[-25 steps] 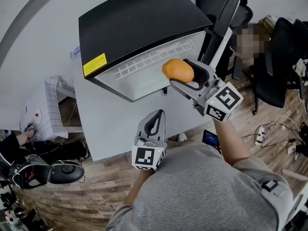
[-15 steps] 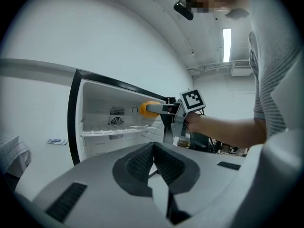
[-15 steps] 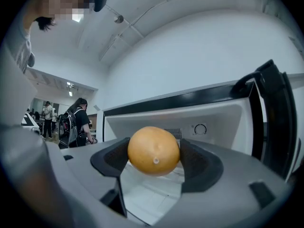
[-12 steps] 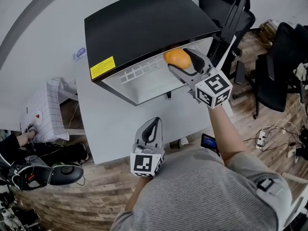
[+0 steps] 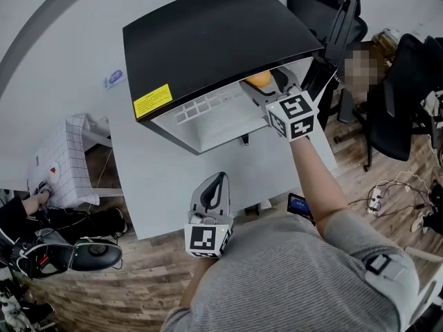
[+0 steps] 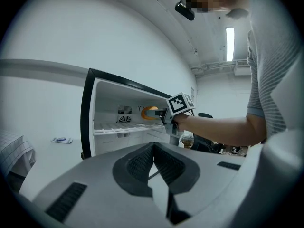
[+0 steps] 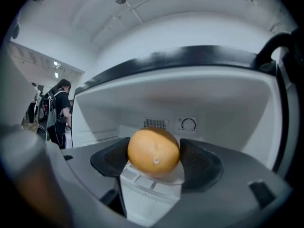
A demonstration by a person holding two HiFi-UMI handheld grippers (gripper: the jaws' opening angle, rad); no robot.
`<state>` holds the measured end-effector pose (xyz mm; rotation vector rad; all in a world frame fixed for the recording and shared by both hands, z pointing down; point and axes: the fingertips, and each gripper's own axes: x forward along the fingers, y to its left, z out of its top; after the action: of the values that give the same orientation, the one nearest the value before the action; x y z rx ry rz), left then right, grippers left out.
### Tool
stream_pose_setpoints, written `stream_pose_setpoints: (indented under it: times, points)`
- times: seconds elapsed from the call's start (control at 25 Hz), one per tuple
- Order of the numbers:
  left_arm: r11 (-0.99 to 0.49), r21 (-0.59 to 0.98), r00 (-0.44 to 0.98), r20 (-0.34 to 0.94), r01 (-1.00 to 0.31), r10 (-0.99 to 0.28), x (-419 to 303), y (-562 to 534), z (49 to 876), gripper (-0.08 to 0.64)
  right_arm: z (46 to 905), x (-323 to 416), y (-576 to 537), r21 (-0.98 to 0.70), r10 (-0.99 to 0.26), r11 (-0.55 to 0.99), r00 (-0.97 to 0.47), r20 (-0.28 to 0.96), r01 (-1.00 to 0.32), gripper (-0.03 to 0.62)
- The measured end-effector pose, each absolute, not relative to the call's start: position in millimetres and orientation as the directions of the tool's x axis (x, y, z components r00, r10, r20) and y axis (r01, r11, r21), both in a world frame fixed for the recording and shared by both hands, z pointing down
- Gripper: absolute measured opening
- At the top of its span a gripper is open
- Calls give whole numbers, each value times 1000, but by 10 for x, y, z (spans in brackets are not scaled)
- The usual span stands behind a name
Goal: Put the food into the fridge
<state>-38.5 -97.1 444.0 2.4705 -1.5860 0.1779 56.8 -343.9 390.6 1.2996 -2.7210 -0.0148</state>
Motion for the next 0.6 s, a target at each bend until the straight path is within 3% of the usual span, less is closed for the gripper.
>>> stream_pose_setpoints:
  times: [0.6]
  points:
    - [-399,113,415,234,-910,-879,-517,-1026,4523,11,4127,523,-3905,193,-862,500,-464,205,-844,336]
